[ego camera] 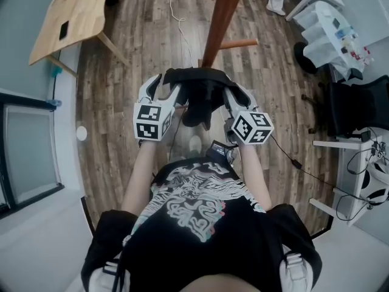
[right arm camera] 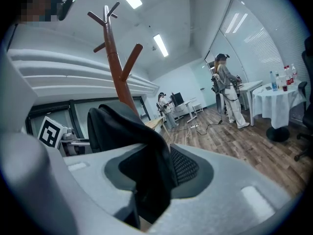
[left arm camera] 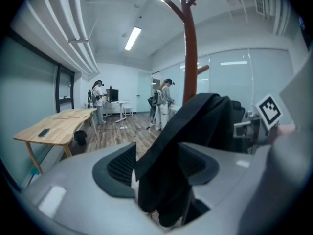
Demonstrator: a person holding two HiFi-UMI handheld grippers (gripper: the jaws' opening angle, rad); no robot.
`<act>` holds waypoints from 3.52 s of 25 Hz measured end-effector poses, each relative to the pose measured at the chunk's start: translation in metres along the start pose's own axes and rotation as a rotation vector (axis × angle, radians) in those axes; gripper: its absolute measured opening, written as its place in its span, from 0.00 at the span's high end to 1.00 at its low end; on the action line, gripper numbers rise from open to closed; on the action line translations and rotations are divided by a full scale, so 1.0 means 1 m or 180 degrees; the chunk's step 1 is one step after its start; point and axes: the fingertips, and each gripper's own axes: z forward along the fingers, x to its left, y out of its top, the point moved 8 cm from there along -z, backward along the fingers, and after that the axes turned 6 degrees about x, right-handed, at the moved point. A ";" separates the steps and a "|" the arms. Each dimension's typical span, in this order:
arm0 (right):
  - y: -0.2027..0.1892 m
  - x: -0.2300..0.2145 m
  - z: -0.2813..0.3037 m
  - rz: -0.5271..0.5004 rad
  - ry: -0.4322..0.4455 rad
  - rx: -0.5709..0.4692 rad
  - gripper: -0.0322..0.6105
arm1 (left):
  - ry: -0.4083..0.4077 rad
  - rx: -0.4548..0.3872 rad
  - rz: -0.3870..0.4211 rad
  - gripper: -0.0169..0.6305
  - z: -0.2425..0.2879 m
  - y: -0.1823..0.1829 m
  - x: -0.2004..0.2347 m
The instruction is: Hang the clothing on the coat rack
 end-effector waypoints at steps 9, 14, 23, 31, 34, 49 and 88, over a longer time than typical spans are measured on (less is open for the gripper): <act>-0.010 0.009 -0.019 0.0000 -0.0112 0.0015 0.74 | -0.0305 0.0065 0.0026 0.61 -0.011 -0.011 -0.013; -0.014 0.017 -0.028 -0.0070 -0.0192 0.0034 0.74 | -0.0428 0.0097 0.0059 0.61 -0.019 -0.015 -0.019; -0.017 0.023 -0.051 -0.0179 -0.0307 -0.0008 0.69 | -0.0492 0.0022 0.0273 0.61 -0.036 -0.013 -0.035; -0.024 0.041 -0.093 -0.0322 -0.0404 -0.0231 0.69 | -0.0323 -0.0370 0.0431 0.76 -0.074 -0.019 -0.046; -0.024 0.053 -0.111 -0.0421 -0.0413 -0.0413 0.70 | -0.0299 -0.0472 0.0523 0.99 -0.092 -0.021 -0.047; -0.053 0.120 -0.187 -0.0542 -0.0595 -0.0617 0.95 | -0.0544 -0.0472 0.0272 0.99 -0.156 -0.055 -0.063; -0.058 0.138 -0.247 -0.1179 -0.0181 -0.0567 0.95 | 0.0030 -0.0743 0.0474 0.99 -0.223 -0.044 -0.161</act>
